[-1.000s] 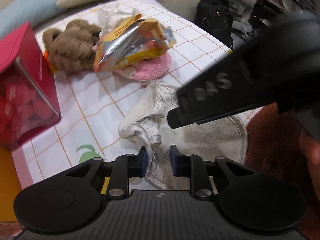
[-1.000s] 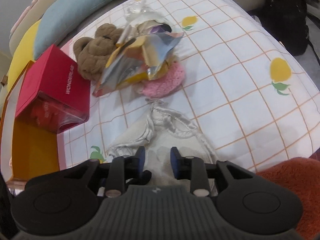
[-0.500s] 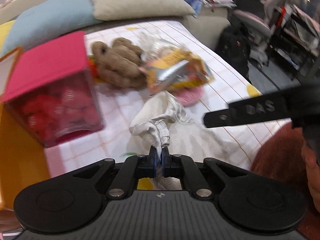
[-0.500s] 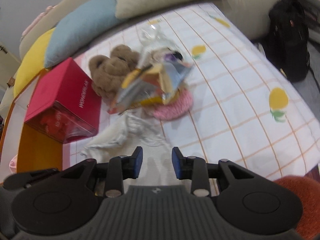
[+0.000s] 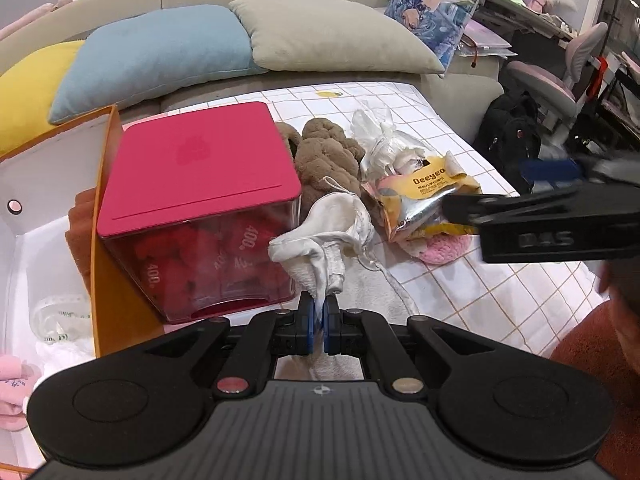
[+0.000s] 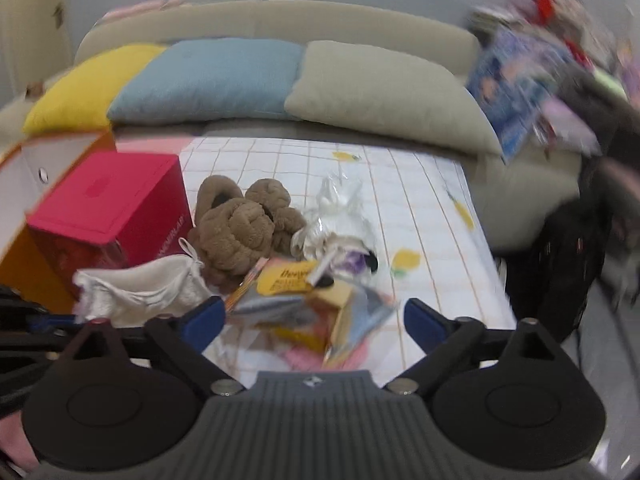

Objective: Organize soft objects
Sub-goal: 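Grasp the silver snack bag with the right tool while the left tool holds the cloth bag, then carry the cloth bag in the left tool while the right tool carries the snack bag to the box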

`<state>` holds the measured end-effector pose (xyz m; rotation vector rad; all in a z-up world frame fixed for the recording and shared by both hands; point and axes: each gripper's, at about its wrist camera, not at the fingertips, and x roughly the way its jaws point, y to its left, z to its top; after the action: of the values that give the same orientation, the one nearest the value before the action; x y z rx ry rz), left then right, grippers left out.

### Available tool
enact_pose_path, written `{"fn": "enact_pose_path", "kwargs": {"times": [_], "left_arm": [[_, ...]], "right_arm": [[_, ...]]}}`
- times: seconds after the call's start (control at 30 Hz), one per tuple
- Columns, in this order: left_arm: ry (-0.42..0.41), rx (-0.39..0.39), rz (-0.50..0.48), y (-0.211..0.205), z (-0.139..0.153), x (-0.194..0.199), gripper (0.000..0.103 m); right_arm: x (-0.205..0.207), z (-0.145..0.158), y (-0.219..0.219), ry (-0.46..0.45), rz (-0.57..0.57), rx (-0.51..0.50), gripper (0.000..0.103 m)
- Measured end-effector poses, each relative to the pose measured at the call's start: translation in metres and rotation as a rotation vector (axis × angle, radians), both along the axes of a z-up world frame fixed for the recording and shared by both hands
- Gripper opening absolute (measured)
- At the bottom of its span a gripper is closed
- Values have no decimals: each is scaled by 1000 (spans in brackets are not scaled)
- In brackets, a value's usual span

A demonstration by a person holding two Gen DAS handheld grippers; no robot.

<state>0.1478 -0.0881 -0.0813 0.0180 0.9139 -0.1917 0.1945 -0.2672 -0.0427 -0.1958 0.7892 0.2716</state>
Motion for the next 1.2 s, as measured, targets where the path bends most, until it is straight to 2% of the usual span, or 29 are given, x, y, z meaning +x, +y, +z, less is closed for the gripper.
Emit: {"fn": "enact_pose_path", "kwargs": {"times": [0.1,0.17,0.33,0.4,0.53,0.67,0.8,0.97,1.2], "left_arm": [[10,-3,4,1,-1,2,4],[16,-7,9,4,0,2,4],[26,-8,9,3,-1,4,4],[30,-9,8,3,-1,5,4],[39,-17,12,4,-3,6,4],[45,-23,10,3,-4,7,4],[40,-29,6,4,-2,5,4],[24,-47,-1,7,3,-1,4],[-12,-83,-22,13,16,-17,4]], "right_arm": [[12,-14,14,-36,120,-151,96],[19,-24,19,-21,201,-217,96],[35,-44,18,52,274,-224,93],[37,-48,18,62,277,-223,91],[34,-46,18,65,266,-211,73],[25,-47,20,59,262,-242,53],[17,-45,24,33,267,-272,46],[2,-28,26,9,228,-250,41],[-31,5,18,34,119,-100,39]]}}
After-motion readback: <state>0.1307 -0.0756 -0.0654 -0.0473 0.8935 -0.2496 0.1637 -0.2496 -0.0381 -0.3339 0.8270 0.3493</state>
